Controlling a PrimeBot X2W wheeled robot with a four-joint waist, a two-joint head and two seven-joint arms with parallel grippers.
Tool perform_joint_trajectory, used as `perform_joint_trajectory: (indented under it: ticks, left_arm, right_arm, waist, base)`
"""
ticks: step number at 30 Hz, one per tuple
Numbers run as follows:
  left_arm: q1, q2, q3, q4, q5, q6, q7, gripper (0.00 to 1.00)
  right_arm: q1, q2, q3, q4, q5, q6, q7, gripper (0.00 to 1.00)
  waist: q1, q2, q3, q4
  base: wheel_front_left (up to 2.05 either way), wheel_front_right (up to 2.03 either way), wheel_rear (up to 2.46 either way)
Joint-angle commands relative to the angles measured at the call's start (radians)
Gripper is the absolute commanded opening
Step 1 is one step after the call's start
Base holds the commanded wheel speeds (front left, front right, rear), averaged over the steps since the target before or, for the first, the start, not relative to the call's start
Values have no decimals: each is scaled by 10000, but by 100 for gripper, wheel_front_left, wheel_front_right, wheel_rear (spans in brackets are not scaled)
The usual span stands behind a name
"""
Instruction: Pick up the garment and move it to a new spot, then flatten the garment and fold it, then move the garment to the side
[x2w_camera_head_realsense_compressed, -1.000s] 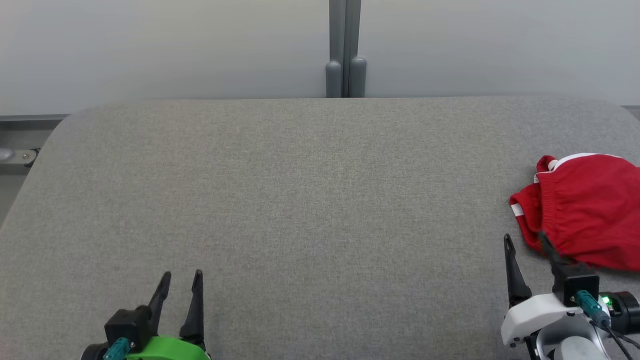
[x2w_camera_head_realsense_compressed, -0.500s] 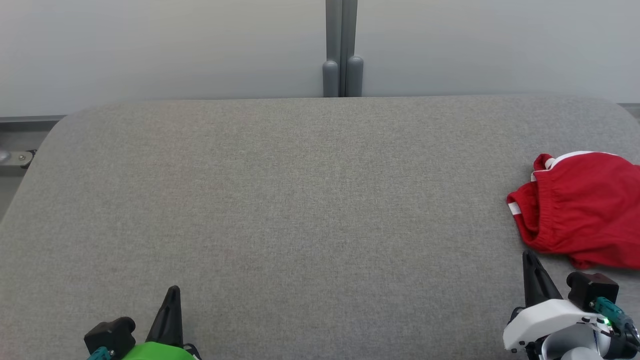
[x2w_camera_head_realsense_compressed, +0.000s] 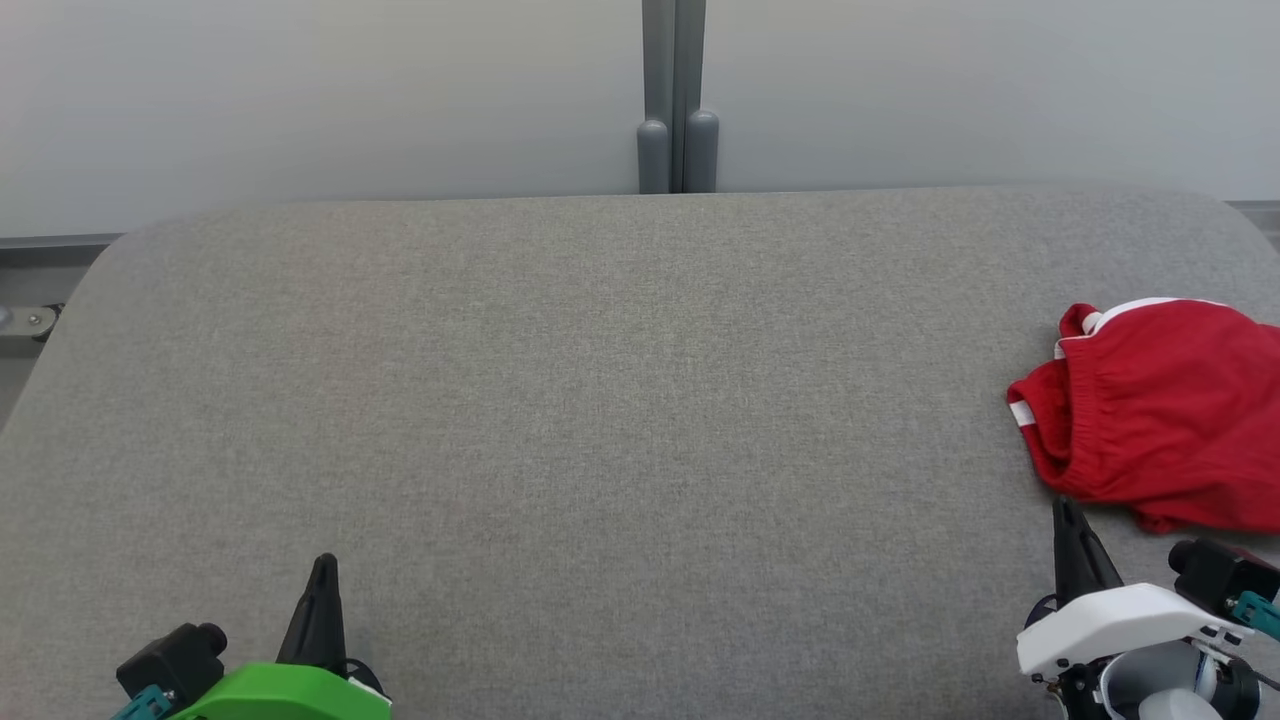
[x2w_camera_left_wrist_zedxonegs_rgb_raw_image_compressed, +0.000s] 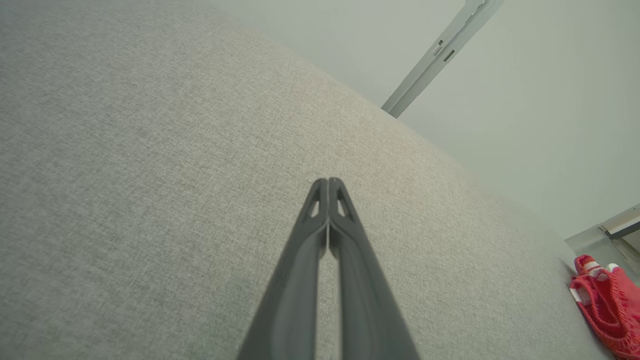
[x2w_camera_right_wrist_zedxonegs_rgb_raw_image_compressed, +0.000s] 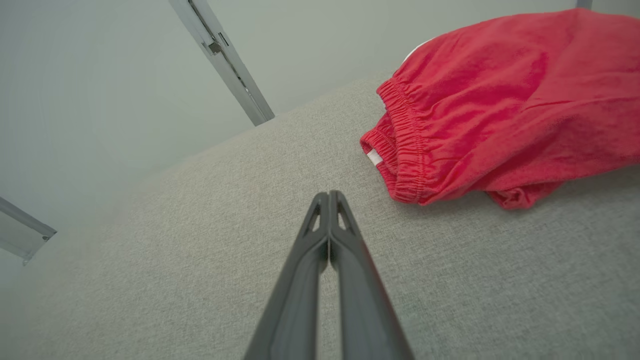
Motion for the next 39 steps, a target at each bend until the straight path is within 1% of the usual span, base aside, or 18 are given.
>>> perform_joint_trajectory:
  ticks: [1, 19, 39]
  left_arm:
    - [-305, -2, 111, -195, -470, -5, 91, 0]
    - [-520, -40, 449, -473, -2945, -9, 754, 0]
    - [-694, -76, 735, -700, -5004, -13, 1317, 0]
  right_arm:
    - [-264, -74, -4, -198, 549, -4, 113, 0]
    - [-388, -104, 2, -380, 3620, -7, 798, 0]
    - [-496, -126, 5, -520, 6155, -7, 1377, 0]
  waist:
    - [0, 0, 3, -14]
    - [0, 0, 25, -143]
    - [0, 0, 47, -273]
  base:
    - [0, 0, 0]
    - [0, 0, 0]
    - [0, 0, 0]
